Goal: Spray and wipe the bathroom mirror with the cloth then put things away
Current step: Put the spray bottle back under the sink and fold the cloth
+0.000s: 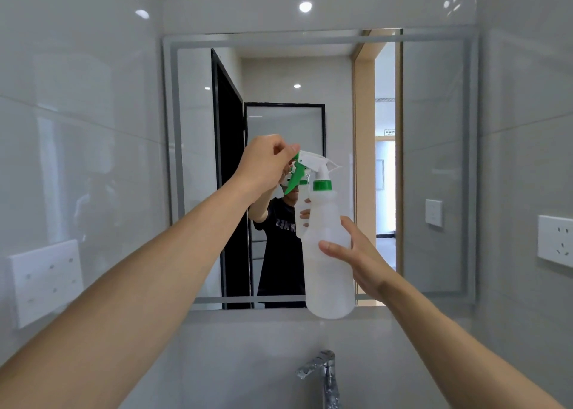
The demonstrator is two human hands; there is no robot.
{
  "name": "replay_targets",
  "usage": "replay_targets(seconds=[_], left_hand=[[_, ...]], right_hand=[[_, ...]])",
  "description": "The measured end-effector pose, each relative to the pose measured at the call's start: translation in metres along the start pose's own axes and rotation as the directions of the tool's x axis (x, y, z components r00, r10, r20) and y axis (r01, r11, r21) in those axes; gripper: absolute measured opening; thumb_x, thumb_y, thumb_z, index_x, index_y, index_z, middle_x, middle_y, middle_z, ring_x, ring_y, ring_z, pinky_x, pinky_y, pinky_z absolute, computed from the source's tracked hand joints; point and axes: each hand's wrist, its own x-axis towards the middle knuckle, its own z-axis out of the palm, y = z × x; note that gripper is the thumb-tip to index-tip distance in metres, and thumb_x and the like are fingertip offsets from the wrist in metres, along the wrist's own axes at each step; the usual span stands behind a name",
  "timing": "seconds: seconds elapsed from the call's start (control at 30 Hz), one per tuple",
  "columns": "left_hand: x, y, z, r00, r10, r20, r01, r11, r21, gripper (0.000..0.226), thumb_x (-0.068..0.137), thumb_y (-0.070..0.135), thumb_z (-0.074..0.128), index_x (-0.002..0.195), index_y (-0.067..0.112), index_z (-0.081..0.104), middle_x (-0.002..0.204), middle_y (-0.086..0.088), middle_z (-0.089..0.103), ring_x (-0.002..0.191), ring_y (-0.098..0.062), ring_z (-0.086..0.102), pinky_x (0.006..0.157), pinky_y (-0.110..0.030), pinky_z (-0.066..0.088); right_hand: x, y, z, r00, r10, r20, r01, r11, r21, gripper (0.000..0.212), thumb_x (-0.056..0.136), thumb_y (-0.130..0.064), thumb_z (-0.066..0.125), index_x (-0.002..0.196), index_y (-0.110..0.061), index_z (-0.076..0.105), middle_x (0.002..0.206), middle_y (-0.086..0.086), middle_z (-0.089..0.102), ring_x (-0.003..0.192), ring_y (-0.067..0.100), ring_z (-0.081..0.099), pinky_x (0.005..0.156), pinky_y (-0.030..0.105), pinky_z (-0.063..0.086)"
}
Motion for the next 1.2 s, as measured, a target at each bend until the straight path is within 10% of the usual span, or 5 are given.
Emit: replay_targets(seconds=[0.43,0.77,1.03,1.2], left_hand=[[-0.004,-0.009,-0.014,0.991,0.128,0.050,-0.121,0.985,-0.119,0.004,0.090,0.009,0.071,0.086,0.010,0.070,0.077,-0.004,0.069,0.058,-0.005,0.059,0.051,-0.018,0.048],[-0.034,-0.046,-0.011,0.982,-0.186,0.010,0.186,0.977,-0.103,0.014,0.094,0.013,0.061,0.103,0.019,0.069,0.099,-0.001,0.072,0.075,-0.011,0.069,0.067,-0.028,0.058],[-0.111,-0.064,0.021,0.901,-0.280,0.332,0.294,0.956,0.008,0.036,0.087,0.019,0.071,0.122,0.019,0.064,0.106,0.004,0.070,0.096,-0.012,0.068,0.089,-0.034,0.057],[-0.152,-0.061,0.052,0.909,-0.328,0.256,0.339,0.941,0.002,0.059,0.077,0.031,0.082,0.128,0.026,0.052,0.108,0.011,0.065,0.096,-0.005,0.067,0.081,-0.029,0.057]], right_hand=[[-0.003,0.006,0.004,0.999,0.026,0.033,-0.029,0.996,0.083,0.085,0.061,-0.058,0.085,0.137,-0.041,0.050,0.156,-0.001,0.038,0.126,0.025,0.059,0.098,0.049,0.055],[0.005,0.013,0.013,0.983,0.057,-0.177,-0.060,0.998,-0.011,0.069,0.054,-0.070,0.085,0.113,-0.052,0.054,0.106,-0.015,0.071,0.100,0.012,0.072,0.082,0.040,0.061],[0.011,0.013,0.017,0.943,0.027,-0.332,-0.040,0.999,-0.033,0.066,0.061,-0.057,0.085,0.114,-0.041,0.048,0.110,-0.008,0.065,0.094,0.009,0.069,0.071,0.028,0.060],[0.012,0.019,0.027,0.961,0.001,-0.277,-0.009,1.000,-0.026,0.065,0.065,-0.048,0.086,0.118,-0.037,0.049,0.111,-0.009,0.064,0.093,0.003,0.068,0.070,0.026,0.059]])
